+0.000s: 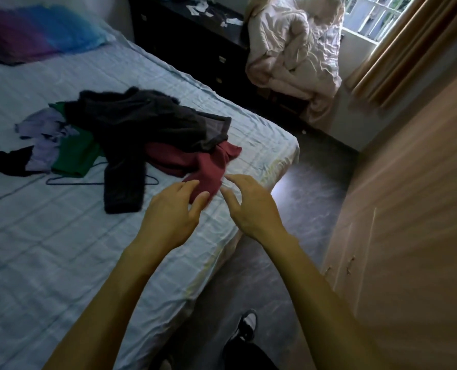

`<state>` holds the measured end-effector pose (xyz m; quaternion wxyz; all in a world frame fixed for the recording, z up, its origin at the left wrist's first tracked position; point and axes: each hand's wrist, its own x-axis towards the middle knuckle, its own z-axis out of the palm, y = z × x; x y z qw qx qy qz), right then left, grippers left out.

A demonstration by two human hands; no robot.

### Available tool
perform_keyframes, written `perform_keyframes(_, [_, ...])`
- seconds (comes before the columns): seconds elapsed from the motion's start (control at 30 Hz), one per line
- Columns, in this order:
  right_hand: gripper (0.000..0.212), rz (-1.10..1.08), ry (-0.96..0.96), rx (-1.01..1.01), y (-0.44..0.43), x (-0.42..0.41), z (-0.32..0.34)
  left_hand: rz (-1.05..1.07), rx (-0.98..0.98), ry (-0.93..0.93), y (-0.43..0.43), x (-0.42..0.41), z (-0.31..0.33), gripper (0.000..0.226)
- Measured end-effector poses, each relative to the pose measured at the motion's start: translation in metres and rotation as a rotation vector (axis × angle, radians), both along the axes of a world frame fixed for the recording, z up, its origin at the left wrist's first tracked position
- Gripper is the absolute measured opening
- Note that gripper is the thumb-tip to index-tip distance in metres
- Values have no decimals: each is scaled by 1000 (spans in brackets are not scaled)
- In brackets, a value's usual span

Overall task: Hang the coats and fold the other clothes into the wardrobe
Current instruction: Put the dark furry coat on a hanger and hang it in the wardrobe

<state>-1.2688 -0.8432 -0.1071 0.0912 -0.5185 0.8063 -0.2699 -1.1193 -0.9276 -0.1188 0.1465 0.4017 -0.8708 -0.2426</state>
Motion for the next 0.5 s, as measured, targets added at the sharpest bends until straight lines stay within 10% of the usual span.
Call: perform_keyframes(0.5, [42, 329, 5, 9, -75, -216, -5, 290, 52, -10, -23, -184, 26, 51])
